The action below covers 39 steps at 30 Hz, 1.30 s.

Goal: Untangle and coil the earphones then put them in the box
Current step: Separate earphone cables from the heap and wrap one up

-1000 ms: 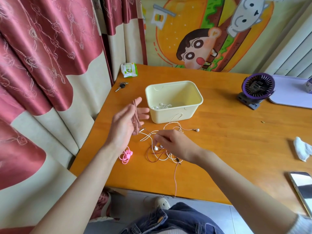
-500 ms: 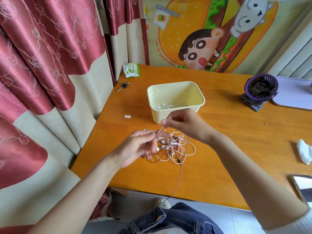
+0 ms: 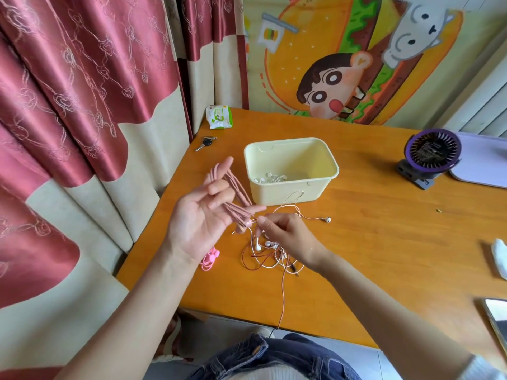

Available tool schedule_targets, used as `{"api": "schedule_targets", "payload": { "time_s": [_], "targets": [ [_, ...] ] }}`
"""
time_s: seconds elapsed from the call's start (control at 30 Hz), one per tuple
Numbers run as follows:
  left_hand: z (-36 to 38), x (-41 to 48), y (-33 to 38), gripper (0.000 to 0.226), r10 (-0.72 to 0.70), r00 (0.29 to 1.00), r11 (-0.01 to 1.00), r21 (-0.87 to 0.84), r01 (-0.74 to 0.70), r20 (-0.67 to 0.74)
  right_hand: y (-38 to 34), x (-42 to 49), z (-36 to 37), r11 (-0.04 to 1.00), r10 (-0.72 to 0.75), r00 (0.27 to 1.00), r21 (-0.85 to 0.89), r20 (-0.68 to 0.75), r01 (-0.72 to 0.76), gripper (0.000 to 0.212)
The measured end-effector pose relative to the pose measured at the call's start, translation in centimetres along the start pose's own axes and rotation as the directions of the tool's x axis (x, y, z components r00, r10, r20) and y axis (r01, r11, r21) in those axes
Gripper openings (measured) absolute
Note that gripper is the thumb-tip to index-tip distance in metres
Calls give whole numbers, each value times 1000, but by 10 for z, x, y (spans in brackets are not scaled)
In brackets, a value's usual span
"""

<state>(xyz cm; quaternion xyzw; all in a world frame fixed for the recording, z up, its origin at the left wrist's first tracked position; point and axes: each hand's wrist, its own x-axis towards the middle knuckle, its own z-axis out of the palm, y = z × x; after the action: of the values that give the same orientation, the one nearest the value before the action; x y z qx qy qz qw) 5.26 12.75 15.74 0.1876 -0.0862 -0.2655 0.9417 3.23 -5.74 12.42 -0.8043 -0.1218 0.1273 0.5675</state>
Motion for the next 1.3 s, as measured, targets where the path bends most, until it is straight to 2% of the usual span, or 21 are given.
{"api": "schedule_targets", "payload": {
  "time_s": [0.1,0.17,0.23,0.27,0.33,0.4,0.43,0.47,0.5,0.6,0.63,0.7,0.77,0.83,0.9,1.07,1.2,1.3],
  "targets": [
    [3,3,5,41,170,941,963,251,-96,-291,-4,-2,5,994,-8,998,-106,68,16,37],
    [0,5,7,39,277,899,860,504,-74,-340,-8,-1,2,982,-8,995,-186,100,27,34],
    [-7,4,10,33,391,859,685,728,-32,-330,-12,0,-3,966,5,989,-256,149,34,29],
    [-11,3,12,32,449,836,566,824,7,-316,-13,0,-5,958,8,984,-285,177,43,27],
    [-18,0,13,34,506,831,255,960,114,-232,-17,1,-12,940,7,975,-333,223,69,25],
    [-24,-2,9,32,428,885,12,981,196,-182,-22,6,-20,923,-7,973,-372,231,95,20],
    [-26,-2,6,28,369,911,-42,976,215,-185,-25,9,-26,918,-23,975,-381,222,108,18],
    [-27,-2,2,25,312,928,-55,971,231,-203,-30,13,-32,915,-42,978,-385,206,120,16],
    [-26,-2,-2,24,251,939,-28,968,250,-235,-34,17,-39,912,-64,980,-387,190,134,15],
    [-19,0,-13,27,17,947,141,938,316,-322,-49,28,-58,911,-130,985,-379,112,163,12],
    [-15,-1,-16,28,-67,945,220,920,326,-319,-53,32,-63,913,-146,986,-374,75,163,13],
    [-6,-1,-22,29,-195,946,464,826,320,-257,-58,38,-71,920,-175,985,-354,4,165,18],
    [3,-1,-23,33,-236,956,689,664,291,-174,-58,44,-74,929,-194,980,-329,-44,169,21],
    [12,1,-19,34,-187,978,802,561,206,-93,-55,45,-71,942,-194,978,-292,-70,166,22],
    [21,0,-13,35,-102,993,844,522,121,-64,-49,45,-64,951,-196,978,-256,-64,174,24],
    [36,-4,-5,35,53,990,793,608,37,-129,-33,41,-44,954,-120,993,-275,6,117,31],
    [38,0,3,38,179,964,842,537,-48,-195,-15,33,-28,956,-40,998,-289,50,53,32],
    [35,2,9,36,229,955,820,565,-87,-186,-8,25,-17,958,18,996,-285,83,7,35]
  ]
}}
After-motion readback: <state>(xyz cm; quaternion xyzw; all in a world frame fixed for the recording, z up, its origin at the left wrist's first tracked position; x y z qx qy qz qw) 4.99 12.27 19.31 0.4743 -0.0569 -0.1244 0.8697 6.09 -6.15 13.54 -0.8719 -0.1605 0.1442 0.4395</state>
